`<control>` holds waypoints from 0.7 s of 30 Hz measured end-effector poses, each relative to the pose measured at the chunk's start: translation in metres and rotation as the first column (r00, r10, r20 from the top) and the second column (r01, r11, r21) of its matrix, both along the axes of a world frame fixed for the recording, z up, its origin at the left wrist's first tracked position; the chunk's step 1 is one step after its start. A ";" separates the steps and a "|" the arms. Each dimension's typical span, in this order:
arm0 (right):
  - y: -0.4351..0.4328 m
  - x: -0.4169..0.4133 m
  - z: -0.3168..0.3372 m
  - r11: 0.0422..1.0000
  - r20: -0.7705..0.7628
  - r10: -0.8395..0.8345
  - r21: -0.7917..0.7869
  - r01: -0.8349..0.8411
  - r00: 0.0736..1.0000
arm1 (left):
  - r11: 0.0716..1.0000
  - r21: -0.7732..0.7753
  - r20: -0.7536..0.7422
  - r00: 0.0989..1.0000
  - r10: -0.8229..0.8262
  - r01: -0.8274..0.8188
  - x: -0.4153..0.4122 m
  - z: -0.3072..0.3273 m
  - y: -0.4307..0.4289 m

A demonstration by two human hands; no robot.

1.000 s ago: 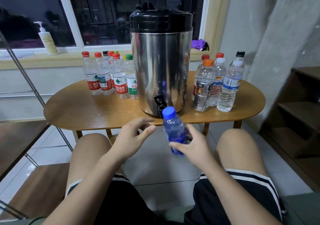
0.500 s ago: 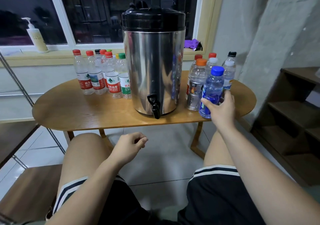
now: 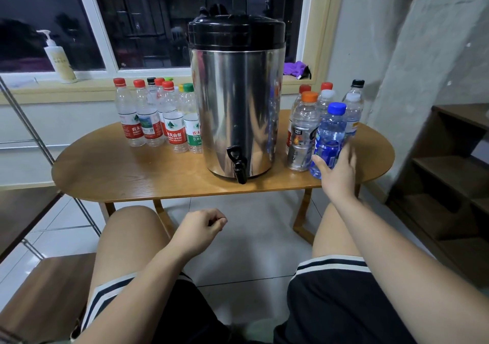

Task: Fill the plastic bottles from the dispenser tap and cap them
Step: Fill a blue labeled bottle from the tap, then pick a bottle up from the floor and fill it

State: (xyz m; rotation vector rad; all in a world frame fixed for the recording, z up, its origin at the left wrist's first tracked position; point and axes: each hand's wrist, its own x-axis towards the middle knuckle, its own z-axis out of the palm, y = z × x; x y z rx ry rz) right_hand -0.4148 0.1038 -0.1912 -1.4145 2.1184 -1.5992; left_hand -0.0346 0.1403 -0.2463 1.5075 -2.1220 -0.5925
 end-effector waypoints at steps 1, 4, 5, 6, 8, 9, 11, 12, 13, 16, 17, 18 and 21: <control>-0.002 0.000 0.002 1.000 0.012 0.007 0.007 -0.007 1.000 | 1.000 0.002 0.001 1.000 0.001 -0.001 -0.001 0.000 0.000; -0.013 -0.007 0.007 0.999 0.030 0.009 0.037 -0.010 0.999 | 1.000 0.013 -0.002 1.000 0.005 -0.005 -0.001 0.001 -0.003; -0.017 -0.010 0.007 0.998 0.034 0.009 0.056 -0.011 0.999 | 1.000 0.011 0.002 1.000 0.003 -0.003 -0.001 0.002 -0.004; -0.020 -0.013 0.009 0.997 0.038 0.010 0.079 -0.013 0.999 | 1.000 0.008 0.006 1.000 0.003 -0.003 -0.002 0.003 -0.005; -0.025 -0.019 0.012 0.994 0.050 0.028 0.106 -0.034 0.998 | 1.000 0.003 0.003 1.000 0.010 -0.010 -0.001 0.005 -0.006; -0.027 -0.021 0.014 0.993 0.056 0.045 0.106 -0.050 0.997 | 1.000 0.004 -0.006 1.000 0.015 -0.015 -0.001 0.006 -0.007; -0.029 -0.024 0.017 0.992 0.062 0.067 0.102 -0.074 0.996 | 1.000 0.002 -0.021 0.999 0.028 -0.028 0.001 0.009 -0.009; -0.029 -0.025 0.018 0.991 0.063 0.073 0.105 -0.079 0.995 | 0.999 -0.002 -0.026 0.999 0.033 -0.033 0.002 0.010 -0.010; -0.029 -0.024 0.018 0.991 0.065 0.076 0.109 -0.083 0.995 | 0.999 -0.007 -0.032 0.999 0.039 -0.039 0.003 0.011 -0.011; -0.016 -0.009 0.022 0.994 0.079 0.020 0.103 -0.028 0.997 | 0.998 -0.013 -0.078 0.995 0.061 -0.062 0.008 0.017 -0.012; -0.007 0.000 0.024 0.997 0.086 -0.018 0.076 0.012 0.996 | 0.998 -0.015 -0.099 0.993 0.062 -0.064 0.010 0.019 -0.013; 0.003 0.011 0.026 0.999 0.083 -0.044 0.026 0.042 0.996 | 0.998 -0.020 -0.123 0.990 0.063 -0.066 0.013 0.021 -0.014; 0.026 0.042 0.023 0.991 0.032 0.005 -0.133 -0.001 0.999 | 0.994 -0.037 -0.194 0.976 0.094 -0.103 0.019 0.033 -0.024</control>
